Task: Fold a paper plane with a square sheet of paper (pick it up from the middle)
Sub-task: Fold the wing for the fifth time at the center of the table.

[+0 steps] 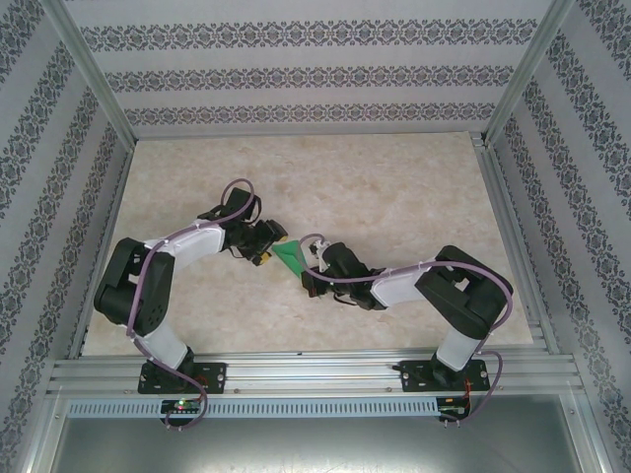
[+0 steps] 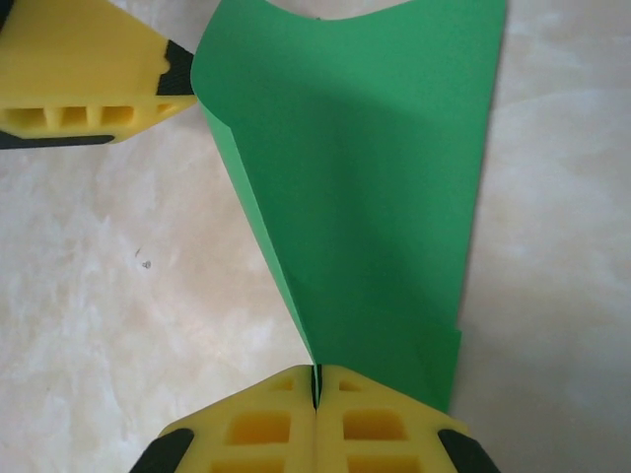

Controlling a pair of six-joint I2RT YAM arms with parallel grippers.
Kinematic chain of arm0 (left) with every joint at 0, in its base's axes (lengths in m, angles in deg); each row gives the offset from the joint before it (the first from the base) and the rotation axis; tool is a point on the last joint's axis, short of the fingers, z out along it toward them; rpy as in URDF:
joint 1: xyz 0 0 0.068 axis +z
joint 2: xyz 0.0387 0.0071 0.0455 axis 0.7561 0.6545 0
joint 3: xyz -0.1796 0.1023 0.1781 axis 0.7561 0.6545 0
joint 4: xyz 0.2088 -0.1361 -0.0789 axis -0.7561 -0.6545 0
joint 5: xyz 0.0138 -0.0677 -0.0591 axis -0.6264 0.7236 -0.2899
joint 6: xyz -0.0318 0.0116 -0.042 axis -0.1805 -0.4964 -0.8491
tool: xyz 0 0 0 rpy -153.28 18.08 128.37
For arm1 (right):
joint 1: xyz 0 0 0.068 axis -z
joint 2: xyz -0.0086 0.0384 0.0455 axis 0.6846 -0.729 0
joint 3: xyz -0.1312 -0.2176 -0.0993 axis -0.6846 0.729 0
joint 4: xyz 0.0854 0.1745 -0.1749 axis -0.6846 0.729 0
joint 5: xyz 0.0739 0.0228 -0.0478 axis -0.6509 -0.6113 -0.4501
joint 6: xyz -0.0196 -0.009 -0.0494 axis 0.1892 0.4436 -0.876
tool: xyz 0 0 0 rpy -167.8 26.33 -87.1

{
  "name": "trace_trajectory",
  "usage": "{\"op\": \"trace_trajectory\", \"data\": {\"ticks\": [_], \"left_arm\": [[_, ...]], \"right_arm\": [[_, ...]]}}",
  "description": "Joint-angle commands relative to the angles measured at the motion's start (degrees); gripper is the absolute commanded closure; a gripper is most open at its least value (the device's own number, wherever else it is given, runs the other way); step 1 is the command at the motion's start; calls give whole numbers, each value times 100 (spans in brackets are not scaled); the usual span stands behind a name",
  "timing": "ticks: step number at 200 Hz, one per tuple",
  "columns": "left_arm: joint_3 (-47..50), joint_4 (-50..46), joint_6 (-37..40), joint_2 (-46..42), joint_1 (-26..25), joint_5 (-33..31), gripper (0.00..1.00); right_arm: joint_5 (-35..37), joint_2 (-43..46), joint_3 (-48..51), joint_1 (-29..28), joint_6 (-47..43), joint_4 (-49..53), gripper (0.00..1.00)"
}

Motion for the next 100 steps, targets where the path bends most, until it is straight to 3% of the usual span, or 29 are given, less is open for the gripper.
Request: {"op": "trace_trajectory", "data": {"ticks": [1, 26, 75, 90, 100], "left_arm": [[-110, -241, -259, 103, -45, 97, 39], [-130, -271, -260, 238, -44, 150, 48], [-330, -491, -106, 390, -45, 158, 78], [-413, -597, -47, 412, -44, 158, 81], [-457, -675, -2, 396, -37, 114, 92]], "right_arm": [[462, 133, -19, -147, -514, -109, 100], [634, 142, 3, -250, -754, -129, 100], [740, 194, 16, -317, -1060, -123, 98], [700, 219, 18, -327, -1225, -82, 94], [789, 245, 7, -343, -1348, 20, 92]]}}
